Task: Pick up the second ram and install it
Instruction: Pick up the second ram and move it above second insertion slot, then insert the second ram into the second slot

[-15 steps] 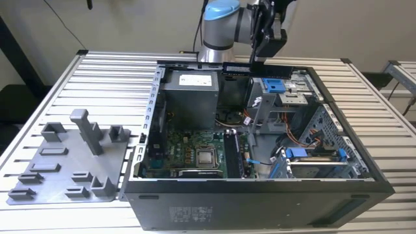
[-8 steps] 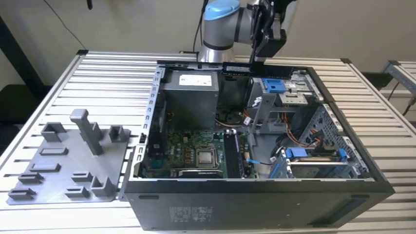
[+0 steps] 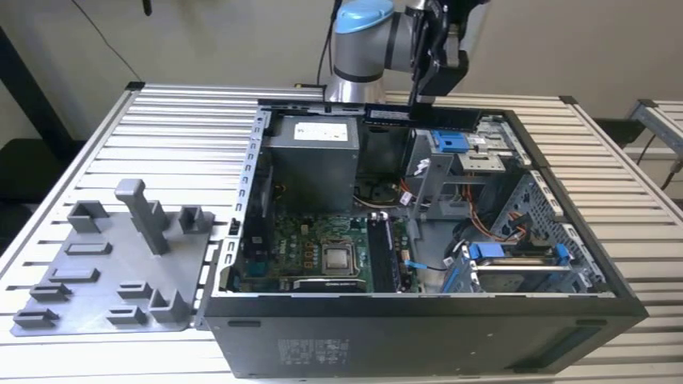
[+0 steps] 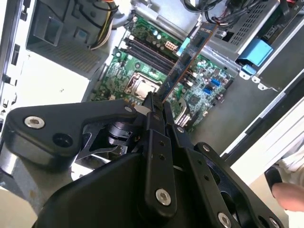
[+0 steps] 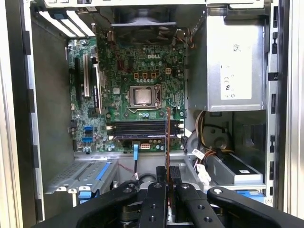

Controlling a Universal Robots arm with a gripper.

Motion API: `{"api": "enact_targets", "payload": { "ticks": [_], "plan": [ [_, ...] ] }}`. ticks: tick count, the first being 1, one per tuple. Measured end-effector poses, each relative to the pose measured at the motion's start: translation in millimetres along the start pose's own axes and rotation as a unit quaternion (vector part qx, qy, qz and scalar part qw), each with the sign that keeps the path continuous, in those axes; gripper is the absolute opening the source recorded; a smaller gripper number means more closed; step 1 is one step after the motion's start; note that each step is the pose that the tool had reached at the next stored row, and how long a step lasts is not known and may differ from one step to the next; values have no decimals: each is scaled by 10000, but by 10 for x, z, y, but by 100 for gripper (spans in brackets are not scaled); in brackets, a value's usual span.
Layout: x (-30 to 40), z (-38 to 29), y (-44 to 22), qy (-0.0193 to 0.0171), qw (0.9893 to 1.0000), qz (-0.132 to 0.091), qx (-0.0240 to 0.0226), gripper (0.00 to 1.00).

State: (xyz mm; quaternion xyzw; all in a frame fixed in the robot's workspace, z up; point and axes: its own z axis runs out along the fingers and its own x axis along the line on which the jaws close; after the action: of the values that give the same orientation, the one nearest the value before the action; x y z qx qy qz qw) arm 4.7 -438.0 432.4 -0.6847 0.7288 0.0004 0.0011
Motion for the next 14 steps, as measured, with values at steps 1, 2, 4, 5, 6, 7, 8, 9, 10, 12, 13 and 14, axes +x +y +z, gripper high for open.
{"api": "enact_targets", "payload": {
  "ticks": [1, 2, 4, 5, 6, 7, 8, 9, 10, 12, 13, 14],
  "plan": [
    [0, 0, 2, 1, 10000, 0, 0, 14],
    [2, 2, 4, 2, 10000, 0, 0, 14],
    [2, 6, 5, 1, 10000, 0, 0, 14],
    [2, 6, 5, 1, 10000, 0, 0, 14],
    [2, 6, 6, 1, 10000, 0, 0, 14],
    [2, 7, 6, 1, 10000, 0, 0, 14],
    [2, 7, 6, 0, 10000, 0, 0, 14],
    [2, 7, 6, 1, 10000, 0, 0, 14],
    [2, 7, 6, 0, 10000, 0, 0, 14],
    [2, 9, 6, 0, 10000, 0, 0, 14],
    [2, 11, 6, 1, 10000, 0, 0, 14],
    [2, 11, 6, 1, 10000, 0, 0, 14]
  ]
}}
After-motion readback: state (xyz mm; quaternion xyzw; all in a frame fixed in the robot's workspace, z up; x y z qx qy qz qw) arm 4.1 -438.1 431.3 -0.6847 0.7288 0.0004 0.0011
